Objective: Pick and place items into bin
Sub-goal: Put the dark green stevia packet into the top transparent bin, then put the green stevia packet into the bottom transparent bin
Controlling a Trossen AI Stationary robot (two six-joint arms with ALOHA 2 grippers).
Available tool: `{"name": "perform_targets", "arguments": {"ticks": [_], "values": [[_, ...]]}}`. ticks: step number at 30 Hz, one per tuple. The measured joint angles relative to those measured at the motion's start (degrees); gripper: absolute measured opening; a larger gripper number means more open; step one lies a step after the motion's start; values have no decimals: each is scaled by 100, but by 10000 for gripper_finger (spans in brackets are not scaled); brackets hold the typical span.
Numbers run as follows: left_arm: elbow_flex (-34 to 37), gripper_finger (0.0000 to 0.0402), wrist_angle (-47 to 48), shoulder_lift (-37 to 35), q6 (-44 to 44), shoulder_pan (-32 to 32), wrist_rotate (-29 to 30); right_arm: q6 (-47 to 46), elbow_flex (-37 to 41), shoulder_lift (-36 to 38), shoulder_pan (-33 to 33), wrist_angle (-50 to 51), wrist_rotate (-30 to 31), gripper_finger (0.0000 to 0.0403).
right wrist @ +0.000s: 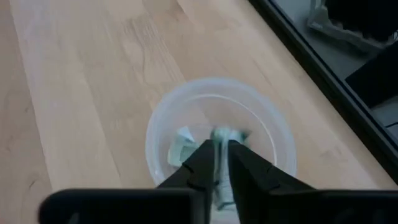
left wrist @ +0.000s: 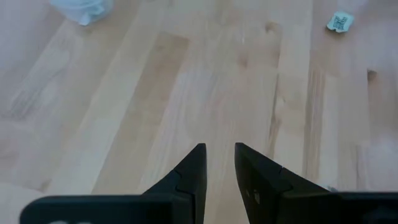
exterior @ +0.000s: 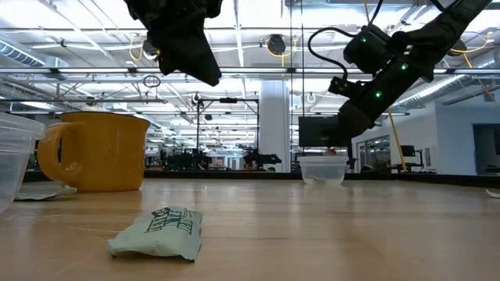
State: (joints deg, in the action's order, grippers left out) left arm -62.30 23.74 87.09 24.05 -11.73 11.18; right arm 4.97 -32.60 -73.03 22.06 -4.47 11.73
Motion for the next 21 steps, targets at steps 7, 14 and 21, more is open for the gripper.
{"name": "perform_targets", "arguments": {"ticks": [7,14,21], "values": [[0,88,7,0,36,9,-19,24,0,2,11,-158,4,113],[0,88,397,0,-41,48,-367,-48,0,140,-372,-1036,-628,129],[0,88,1340,4,87,58,-703,-592,0,92,-1124,-1726,-2543,115]]}}
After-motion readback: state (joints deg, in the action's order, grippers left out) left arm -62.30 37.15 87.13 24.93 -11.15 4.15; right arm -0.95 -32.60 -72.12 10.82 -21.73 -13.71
